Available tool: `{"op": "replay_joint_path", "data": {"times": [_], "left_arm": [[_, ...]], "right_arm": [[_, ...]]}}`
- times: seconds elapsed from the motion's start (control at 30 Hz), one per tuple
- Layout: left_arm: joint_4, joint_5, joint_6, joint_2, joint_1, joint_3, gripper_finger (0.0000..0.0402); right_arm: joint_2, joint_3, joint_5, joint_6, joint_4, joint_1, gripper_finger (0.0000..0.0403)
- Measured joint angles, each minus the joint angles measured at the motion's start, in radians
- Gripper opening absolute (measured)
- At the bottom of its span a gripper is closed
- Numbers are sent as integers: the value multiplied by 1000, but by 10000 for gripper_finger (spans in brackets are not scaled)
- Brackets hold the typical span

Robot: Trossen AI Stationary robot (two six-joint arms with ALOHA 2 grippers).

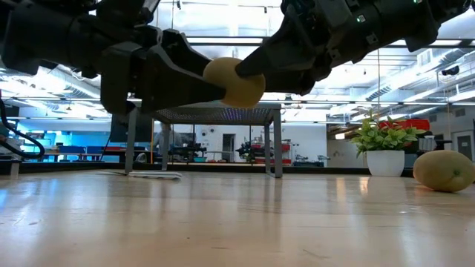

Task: Pick & Place Fruit
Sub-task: Put the left green kiwi into the blue strainer bowl

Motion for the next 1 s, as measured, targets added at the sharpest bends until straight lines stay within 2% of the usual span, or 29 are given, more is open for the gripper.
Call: {"op": "replay_joint_path", "data": {"times": [0.3,0.67,1.0], "left_arm": [[-2,-4,85,0,0,11,391],[-27,-18,306,0,0,55,391],[-65,-28,318,0,-1,55,391]], "right_arm": [[0,0,-21,17,12,-2,261],[0,0,-21,17,12,-2,261],[0,0,-42,21,20,-5,261]]}}
